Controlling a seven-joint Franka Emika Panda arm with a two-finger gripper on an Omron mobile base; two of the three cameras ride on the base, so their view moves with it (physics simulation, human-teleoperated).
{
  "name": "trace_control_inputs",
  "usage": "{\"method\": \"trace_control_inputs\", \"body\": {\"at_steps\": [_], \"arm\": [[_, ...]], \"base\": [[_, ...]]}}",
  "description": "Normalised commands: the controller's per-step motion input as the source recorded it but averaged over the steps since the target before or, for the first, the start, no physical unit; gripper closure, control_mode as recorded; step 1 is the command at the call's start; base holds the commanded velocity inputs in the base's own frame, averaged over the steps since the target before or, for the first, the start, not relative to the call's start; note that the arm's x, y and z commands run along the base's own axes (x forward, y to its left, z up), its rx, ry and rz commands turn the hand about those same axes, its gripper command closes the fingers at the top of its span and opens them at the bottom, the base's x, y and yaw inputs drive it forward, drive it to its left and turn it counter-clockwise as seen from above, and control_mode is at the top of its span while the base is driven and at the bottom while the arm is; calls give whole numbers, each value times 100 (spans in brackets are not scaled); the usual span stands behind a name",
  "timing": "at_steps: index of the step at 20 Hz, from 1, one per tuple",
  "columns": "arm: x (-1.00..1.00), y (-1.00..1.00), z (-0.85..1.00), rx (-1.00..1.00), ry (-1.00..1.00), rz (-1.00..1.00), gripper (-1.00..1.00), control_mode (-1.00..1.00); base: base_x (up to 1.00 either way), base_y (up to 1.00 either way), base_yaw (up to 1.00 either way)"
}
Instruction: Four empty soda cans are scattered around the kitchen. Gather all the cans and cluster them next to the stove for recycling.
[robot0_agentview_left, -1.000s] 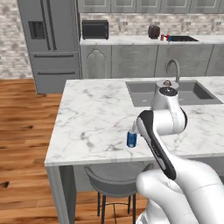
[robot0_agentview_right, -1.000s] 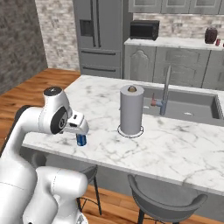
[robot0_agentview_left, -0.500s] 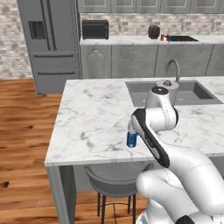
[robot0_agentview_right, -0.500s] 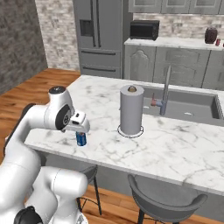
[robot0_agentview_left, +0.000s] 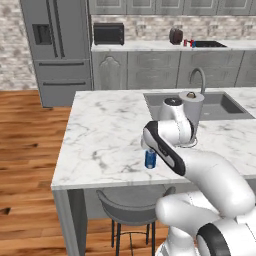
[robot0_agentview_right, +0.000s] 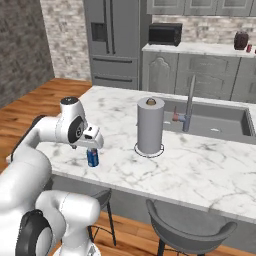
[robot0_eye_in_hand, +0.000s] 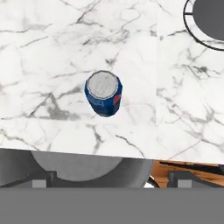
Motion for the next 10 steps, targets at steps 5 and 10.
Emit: {"method": "trace_control_inputs", "body": {"at_steps": [5,10], "arm": [[31,5,-20,0,0,1,-100,-100],[26,4,-20,0,0,0,-100,-100]], "base": [[0,0,0],[0,0,0]]}}
